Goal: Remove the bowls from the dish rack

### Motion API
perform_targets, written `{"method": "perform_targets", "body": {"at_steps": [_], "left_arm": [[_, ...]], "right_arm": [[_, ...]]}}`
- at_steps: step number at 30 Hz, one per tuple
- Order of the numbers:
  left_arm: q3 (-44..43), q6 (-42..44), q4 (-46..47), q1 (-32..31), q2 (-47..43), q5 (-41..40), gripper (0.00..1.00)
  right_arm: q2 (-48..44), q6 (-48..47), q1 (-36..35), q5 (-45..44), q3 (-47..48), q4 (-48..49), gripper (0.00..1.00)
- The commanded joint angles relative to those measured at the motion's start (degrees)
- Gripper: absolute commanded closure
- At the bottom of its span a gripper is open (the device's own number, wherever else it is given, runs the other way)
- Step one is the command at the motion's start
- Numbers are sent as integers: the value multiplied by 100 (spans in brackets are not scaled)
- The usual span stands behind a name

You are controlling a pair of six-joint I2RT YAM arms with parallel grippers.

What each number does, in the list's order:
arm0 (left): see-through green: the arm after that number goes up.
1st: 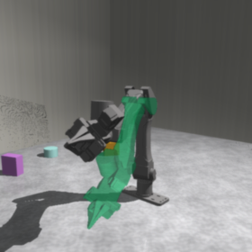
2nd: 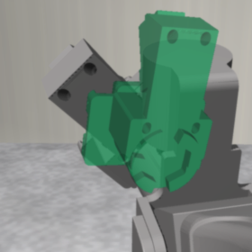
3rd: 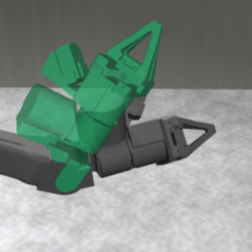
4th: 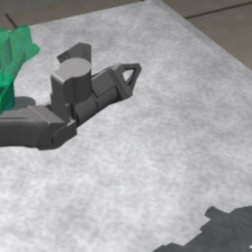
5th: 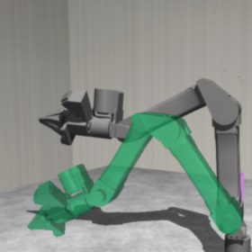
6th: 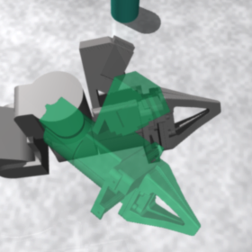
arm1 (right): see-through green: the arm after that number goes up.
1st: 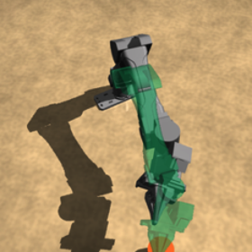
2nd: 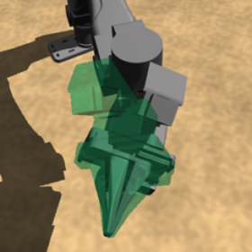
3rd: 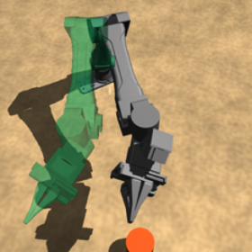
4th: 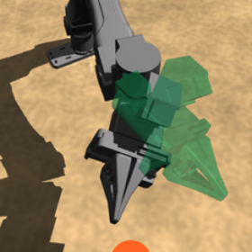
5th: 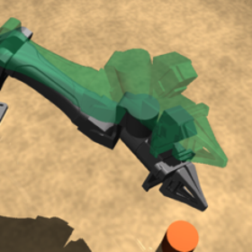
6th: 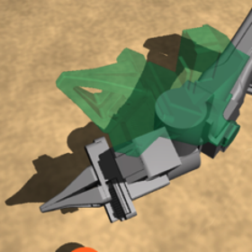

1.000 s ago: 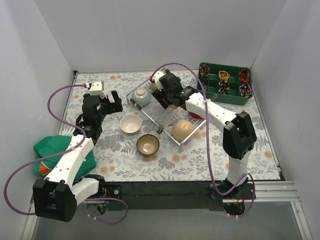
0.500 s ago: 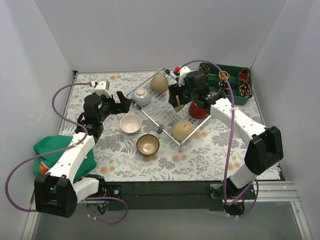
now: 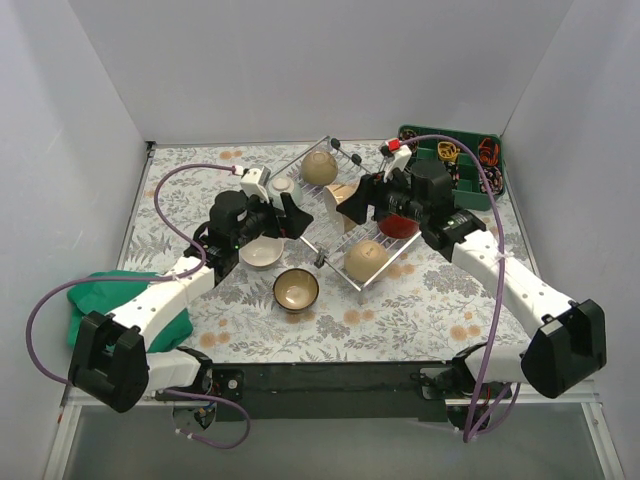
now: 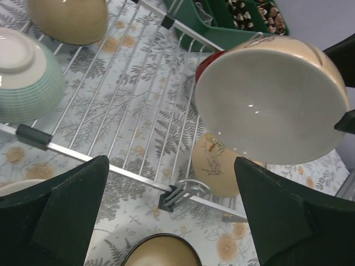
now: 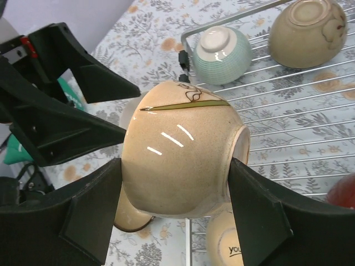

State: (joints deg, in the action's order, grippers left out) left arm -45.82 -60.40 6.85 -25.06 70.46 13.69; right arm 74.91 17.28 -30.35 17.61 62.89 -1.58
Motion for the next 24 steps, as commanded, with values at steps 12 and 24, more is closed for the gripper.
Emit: {"method": "perform_targets", "body": {"at_steps": [12,24], "left_arm": [[354,-1061,1933,-570,434,168,17],[645,-1325,2224,-764,399,345,93]], "right_arm": [[-1066,1707,126,1140,-1217,2416,98],[-1242,2359,143,1439,-1851,3243,92]]}}
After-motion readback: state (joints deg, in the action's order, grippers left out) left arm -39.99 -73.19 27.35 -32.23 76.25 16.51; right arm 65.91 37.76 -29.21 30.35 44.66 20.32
